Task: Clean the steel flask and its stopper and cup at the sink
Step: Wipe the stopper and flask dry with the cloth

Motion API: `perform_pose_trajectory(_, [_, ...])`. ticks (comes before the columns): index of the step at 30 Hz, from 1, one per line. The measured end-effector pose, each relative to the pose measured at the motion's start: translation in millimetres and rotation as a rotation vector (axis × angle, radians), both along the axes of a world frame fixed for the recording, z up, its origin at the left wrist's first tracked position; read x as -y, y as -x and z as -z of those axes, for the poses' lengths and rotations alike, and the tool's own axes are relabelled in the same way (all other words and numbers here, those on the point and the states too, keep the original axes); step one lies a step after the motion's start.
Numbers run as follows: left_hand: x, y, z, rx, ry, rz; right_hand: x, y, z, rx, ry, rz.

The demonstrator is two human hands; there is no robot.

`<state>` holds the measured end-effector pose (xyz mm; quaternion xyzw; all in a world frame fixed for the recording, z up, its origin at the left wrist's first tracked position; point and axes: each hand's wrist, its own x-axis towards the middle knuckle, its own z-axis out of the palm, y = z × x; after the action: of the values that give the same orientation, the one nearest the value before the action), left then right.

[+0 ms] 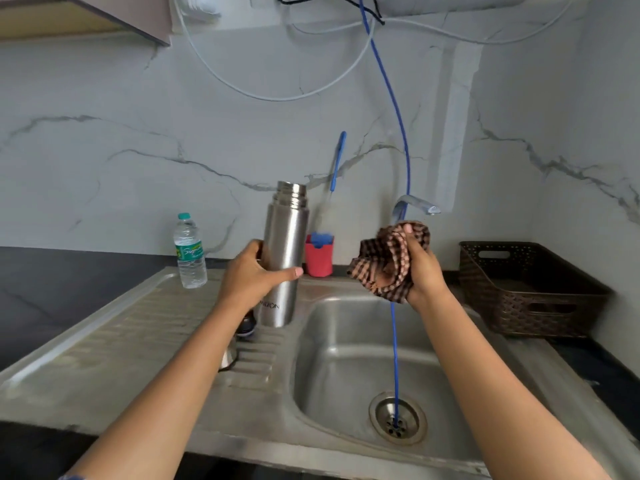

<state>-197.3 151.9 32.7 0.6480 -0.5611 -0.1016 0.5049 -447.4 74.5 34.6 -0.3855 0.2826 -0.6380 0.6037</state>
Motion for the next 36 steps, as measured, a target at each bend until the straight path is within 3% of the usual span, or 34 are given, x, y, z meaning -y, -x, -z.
perform_pose_trajectory(5, [-8.8, -75.6, -6.4, -0.073, 0.058, -0.202, -1.2, -13.6, 27.9, 0.100, -0.145, -0.216])
perform_pose_trajectory(11, [-19.2, -131.0, 14.3, -0.118, 0.074, -0.335, 4.0, -23.1, 53.5, 0.031, -0.208, -0.204])
perform_pose_trajectory(21, [-12.5, -148.5, 62.0, -0.168, 0.078, -0.444, 3.1, -36.8, 84.3, -0.046, -0.357, -0.248])
perform_pose_trajectory(36, [-5.8, -155.8, 80.1, -0.184, 0.075, -0.475, 4.4, -39.9, 90.1, -0.074, -0.318, -0.337])
